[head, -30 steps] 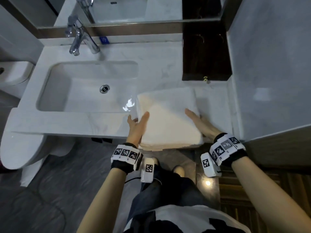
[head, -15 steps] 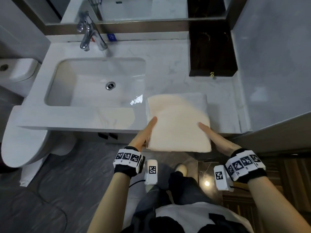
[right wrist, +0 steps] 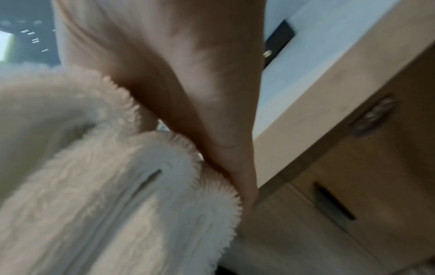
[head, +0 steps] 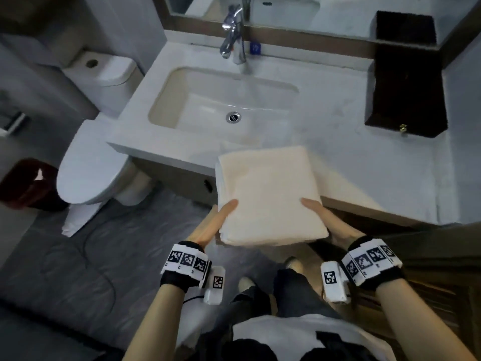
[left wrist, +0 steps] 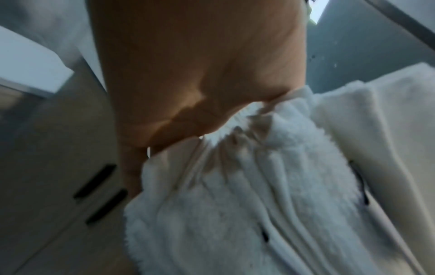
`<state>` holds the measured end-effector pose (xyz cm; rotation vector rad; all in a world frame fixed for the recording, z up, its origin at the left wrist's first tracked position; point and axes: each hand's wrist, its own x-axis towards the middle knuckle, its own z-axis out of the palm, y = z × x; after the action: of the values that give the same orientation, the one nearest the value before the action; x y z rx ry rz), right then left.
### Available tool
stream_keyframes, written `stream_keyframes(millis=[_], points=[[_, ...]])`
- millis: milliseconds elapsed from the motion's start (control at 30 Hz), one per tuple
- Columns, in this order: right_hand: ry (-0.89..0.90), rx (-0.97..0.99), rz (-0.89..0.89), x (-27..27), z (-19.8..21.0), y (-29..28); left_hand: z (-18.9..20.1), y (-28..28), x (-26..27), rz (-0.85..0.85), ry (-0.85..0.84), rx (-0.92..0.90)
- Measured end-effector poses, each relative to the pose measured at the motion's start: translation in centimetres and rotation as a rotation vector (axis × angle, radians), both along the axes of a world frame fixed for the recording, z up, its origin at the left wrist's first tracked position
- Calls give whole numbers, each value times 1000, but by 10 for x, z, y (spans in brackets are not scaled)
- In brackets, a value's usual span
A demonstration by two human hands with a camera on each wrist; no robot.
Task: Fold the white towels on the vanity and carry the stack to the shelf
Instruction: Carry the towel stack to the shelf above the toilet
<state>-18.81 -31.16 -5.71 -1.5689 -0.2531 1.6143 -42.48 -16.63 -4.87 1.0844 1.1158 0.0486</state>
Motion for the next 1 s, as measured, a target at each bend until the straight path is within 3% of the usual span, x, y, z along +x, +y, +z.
stream_keyframes(millis=[233, 467, 833, 1000], points=[[-11, 82, 244, -81, 18, 105, 13, 20, -108, 313, -73, 105], [57, 204, 459, -148, 27, 216, 20, 55, -175, 606, -122, 56], [54, 224, 768, -249, 43, 417, 23, 183, -256, 1070, -209, 154], [42, 203, 820, -296, 49, 488, 24, 241, -300, 1156, -204, 125]])
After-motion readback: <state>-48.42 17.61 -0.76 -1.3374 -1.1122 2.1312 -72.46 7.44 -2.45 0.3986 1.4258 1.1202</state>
